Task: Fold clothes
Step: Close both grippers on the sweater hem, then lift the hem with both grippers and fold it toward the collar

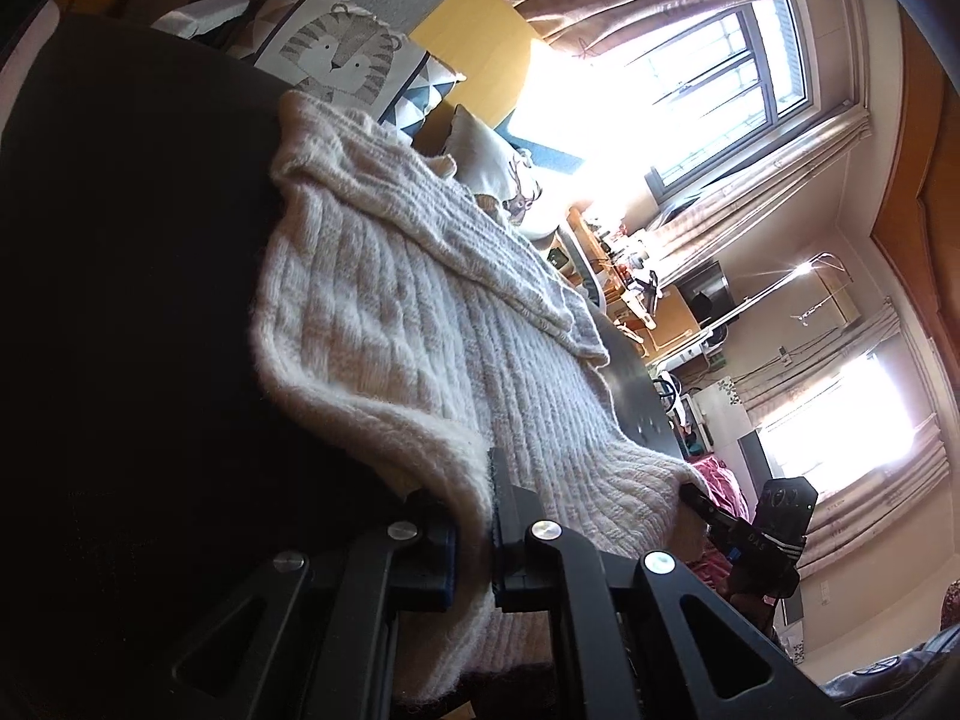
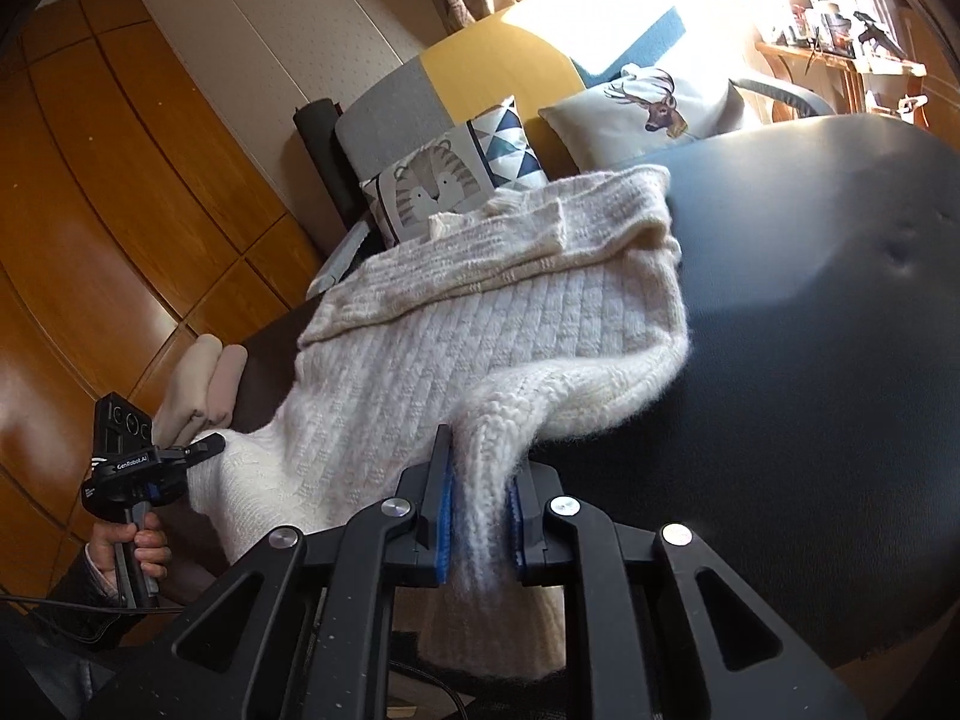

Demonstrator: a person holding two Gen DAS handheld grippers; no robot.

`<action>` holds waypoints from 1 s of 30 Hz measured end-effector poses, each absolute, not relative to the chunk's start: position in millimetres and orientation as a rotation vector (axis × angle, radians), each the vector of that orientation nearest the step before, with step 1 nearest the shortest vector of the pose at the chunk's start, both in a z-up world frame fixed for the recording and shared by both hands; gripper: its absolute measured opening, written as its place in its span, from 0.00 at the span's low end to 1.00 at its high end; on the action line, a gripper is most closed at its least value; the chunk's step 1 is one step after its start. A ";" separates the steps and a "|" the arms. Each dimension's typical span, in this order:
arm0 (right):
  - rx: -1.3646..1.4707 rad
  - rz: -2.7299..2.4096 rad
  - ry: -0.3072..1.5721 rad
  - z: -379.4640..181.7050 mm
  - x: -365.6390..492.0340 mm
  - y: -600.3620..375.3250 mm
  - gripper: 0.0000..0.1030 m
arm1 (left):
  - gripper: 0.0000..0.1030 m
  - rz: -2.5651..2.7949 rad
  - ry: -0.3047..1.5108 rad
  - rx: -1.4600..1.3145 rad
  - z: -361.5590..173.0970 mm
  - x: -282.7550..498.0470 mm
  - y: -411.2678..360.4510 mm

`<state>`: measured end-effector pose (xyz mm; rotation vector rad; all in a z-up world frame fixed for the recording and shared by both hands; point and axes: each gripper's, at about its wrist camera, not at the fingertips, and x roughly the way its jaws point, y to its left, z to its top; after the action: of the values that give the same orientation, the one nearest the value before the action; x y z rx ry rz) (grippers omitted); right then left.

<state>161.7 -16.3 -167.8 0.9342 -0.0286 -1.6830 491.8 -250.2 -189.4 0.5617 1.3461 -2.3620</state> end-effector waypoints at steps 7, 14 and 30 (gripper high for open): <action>0.878 -1.709 -0.065 -149.7 152.3 -19.0 0.14 | 0.06 -2.380 1.336 0.456 -170.4 490.7 -262.8; 0.818 -1.680 -0.065 -130.4 161.3 -6.7 0.15 | 0.06 -2.419 1.312 0.396 -154.3 499.1 -255.0; 0.779 -1.636 -0.060 -110.1 161.5 30.9 0.04 | 0.06 -2.480 1.254 0.397 -125.4 536.5 -207.5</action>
<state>161.5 30.9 -110.1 0.7793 -0.0604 -1.6362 536.5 -207.5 -125.4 0.3966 1.2540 -2.4804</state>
